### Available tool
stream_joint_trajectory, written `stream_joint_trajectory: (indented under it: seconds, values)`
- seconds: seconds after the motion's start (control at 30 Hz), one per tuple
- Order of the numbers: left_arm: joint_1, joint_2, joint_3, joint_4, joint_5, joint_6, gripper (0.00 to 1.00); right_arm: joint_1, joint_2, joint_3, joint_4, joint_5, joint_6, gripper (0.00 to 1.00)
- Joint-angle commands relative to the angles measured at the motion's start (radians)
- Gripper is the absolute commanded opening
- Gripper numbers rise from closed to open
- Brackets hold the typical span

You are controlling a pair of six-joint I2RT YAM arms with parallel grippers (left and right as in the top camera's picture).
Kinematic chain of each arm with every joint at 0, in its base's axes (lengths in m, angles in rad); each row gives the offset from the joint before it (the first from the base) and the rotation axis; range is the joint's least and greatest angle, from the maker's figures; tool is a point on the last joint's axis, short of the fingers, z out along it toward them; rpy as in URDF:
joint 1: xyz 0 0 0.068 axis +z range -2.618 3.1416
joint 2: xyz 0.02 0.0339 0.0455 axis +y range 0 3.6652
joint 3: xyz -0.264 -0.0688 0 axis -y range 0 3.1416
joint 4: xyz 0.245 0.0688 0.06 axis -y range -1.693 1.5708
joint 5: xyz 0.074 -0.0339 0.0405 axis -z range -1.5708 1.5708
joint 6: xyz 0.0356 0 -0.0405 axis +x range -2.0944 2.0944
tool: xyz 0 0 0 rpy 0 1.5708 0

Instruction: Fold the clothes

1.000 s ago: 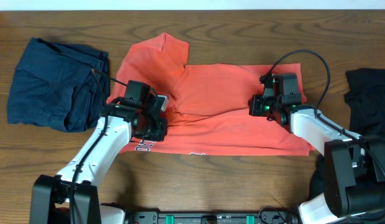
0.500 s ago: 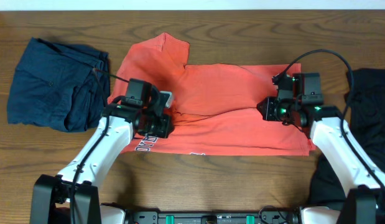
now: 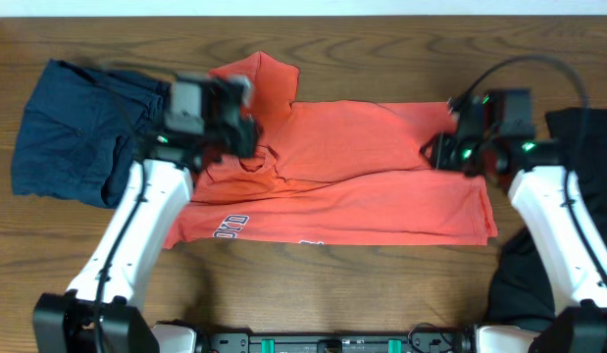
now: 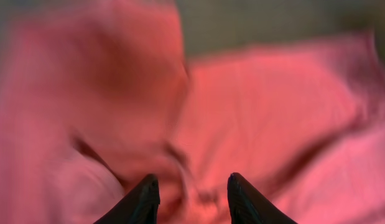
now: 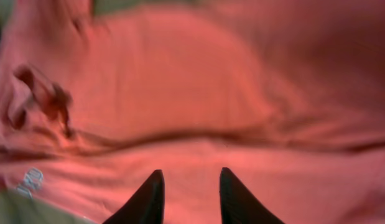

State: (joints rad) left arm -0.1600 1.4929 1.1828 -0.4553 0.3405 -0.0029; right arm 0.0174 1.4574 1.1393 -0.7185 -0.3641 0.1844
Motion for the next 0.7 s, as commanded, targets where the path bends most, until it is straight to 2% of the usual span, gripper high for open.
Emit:
stream_joint_trajectory:
  seconds: [0.0,0.03,0.2,0.27,0.43,0.67]
  values:
    - [0.019,0.042,0.088,0.022,-0.129,0.022,0.39,-0.013,-0.005,0.103,0.003,0.045,-0.036,0.45]
    - [0.022,0.063,0.103,0.039,-0.153,0.035,0.40,-0.013,-0.005,0.119,0.019,0.057,-0.036,0.49]
    - [0.026,0.216,0.121,0.157,-0.169,0.056,0.45,-0.013,-0.004,0.134,0.072,0.061,0.006,0.53]
    - [0.026,0.289,0.121,0.230,-0.169,0.056,0.46,-0.013,-0.002,0.134,0.067,0.061,0.005,0.53]
    - [0.026,0.454,0.121,0.464,-0.170,0.056,0.57,-0.011,0.002,0.131,0.024,0.061,0.005,0.52]
    - [0.026,0.628,0.121,0.676,-0.204,0.054,0.57,-0.011,0.002,0.127,-0.021,0.062,0.005,0.51]
